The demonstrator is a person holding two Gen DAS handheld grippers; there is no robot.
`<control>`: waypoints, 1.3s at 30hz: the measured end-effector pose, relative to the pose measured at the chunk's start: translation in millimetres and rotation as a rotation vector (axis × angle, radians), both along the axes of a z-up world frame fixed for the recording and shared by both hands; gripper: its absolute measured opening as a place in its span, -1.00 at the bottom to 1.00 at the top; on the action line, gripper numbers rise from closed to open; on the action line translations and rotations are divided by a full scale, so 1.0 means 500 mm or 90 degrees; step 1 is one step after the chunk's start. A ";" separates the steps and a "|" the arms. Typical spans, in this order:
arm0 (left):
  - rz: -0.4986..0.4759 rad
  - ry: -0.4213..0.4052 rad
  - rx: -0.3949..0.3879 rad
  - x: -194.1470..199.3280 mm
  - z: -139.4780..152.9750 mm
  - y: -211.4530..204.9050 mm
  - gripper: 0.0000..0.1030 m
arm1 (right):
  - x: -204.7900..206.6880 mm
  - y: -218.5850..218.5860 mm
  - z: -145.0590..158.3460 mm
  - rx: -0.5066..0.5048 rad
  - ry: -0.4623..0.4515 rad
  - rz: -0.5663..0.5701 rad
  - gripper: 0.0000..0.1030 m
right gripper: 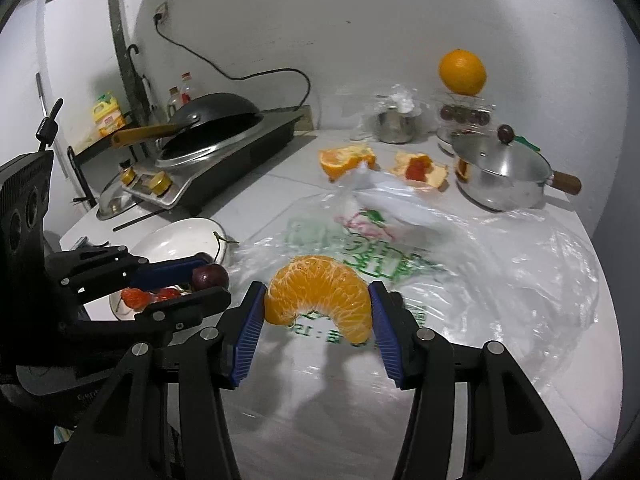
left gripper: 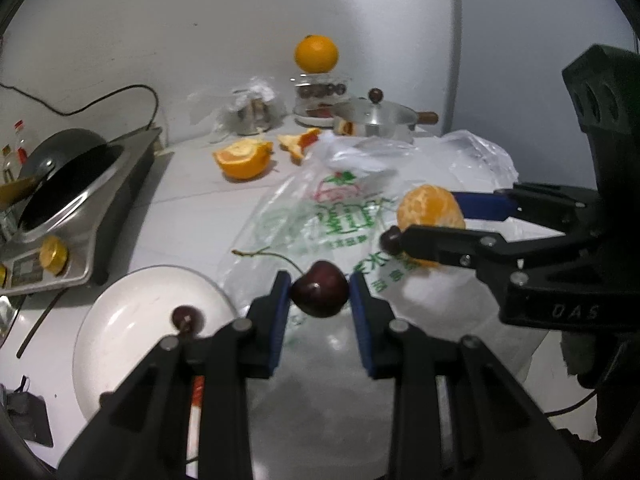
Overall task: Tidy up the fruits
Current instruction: 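Carry the held tangerine segment and cherry over the white plate with both grippers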
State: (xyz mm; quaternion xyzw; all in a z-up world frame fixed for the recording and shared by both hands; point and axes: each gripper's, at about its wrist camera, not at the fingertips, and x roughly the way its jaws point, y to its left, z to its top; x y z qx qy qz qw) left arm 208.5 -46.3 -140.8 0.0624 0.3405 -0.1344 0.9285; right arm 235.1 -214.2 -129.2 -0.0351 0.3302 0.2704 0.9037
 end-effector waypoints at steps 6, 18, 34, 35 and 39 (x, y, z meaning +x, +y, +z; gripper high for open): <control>0.026 -0.005 -0.021 -0.021 0.002 0.064 -0.41 | -0.010 0.051 0.007 -0.013 -0.001 0.019 0.06; 0.069 -0.012 -0.049 -0.053 -0.008 0.171 -0.40 | -0.027 0.162 0.013 -0.042 -0.001 0.061 0.06; 0.123 -0.012 -0.073 -0.073 -0.037 0.303 -0.40 | -0.032 0.277 0.001 -0.077 0.010 0.108 0.06; 0.127 -0.010 -0.074 -0.071 -0.040 0.311 -0.40 | -0.031 0.283 0.000 -0.079 0.011 0.111 0.06; 0.134 -0.008 -0.076 -0.069 -0.050 0.333 -0.40 | -0.025 0.306 -0.006 -0.087 0.016 0.118 0.06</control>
